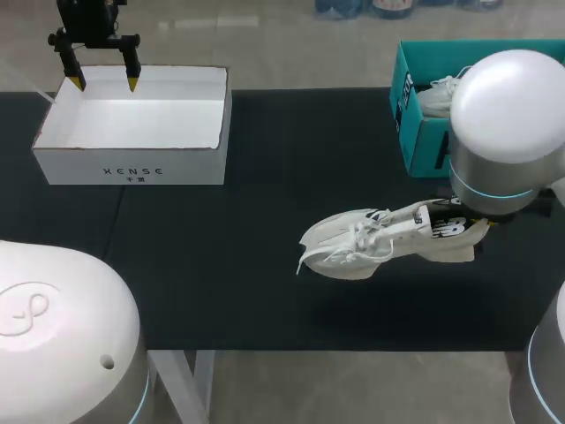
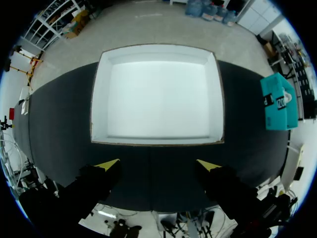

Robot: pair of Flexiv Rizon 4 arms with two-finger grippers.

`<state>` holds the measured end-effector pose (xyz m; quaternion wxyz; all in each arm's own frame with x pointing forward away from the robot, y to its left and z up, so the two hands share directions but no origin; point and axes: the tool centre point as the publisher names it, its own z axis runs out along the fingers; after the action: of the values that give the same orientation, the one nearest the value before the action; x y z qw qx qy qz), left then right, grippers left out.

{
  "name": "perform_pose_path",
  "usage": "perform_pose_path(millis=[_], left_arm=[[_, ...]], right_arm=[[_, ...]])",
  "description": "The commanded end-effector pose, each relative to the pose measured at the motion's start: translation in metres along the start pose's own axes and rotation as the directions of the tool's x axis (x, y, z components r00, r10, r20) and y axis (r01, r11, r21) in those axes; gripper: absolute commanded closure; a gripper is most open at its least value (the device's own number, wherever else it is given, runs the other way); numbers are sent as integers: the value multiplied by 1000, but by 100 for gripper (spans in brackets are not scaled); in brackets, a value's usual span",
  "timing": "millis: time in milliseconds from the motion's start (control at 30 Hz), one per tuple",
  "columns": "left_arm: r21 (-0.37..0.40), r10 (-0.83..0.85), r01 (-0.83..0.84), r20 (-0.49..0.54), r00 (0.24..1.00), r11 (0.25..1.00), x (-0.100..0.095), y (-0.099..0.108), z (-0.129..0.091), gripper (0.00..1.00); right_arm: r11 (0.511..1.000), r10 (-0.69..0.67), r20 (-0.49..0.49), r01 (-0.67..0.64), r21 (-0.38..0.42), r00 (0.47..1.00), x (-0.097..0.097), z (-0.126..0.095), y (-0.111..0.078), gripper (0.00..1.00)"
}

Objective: Take the shoe out of the shoebox, open the shoe tongue, remove and reinsert the insole, then place the shoe into the shoebox

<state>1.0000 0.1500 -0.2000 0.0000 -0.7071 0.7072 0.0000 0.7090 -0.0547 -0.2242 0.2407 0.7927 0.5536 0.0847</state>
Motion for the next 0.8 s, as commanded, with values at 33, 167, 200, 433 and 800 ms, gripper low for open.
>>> perform_pose_path(millis=[33, 167, 200, 433, 800], left_arm=[[0, 0, 0, 0, 1000, 1000, 0, 0, 0, 0], [0, 0, 0, 0, 1000, 1000, 0, 0, 0, 0], [0, 0, 0, 0, 1000, 1000, 0, 0, 0, 0], [0, 0, 0, 0, 1000, 1000, 0, 0, 0, 0], [0, 0, 0, 0, 1000, 1000, 0, 0, 0, 0]], right_arm=[[997, 26, 43, -29, 73, 999, 28, 15, 13, 100], [995, 47, 54, -52, 87, 997, 34, 19, 17, 100], [995, 52, 59, -57, 87, 997, 36, 20, 18, 100], [992, 69, 73, -76, 98, 995, 51, 36, 21, 100], [991, 47, 77, -56, 125, 996, 76, 67, 19, 100]])
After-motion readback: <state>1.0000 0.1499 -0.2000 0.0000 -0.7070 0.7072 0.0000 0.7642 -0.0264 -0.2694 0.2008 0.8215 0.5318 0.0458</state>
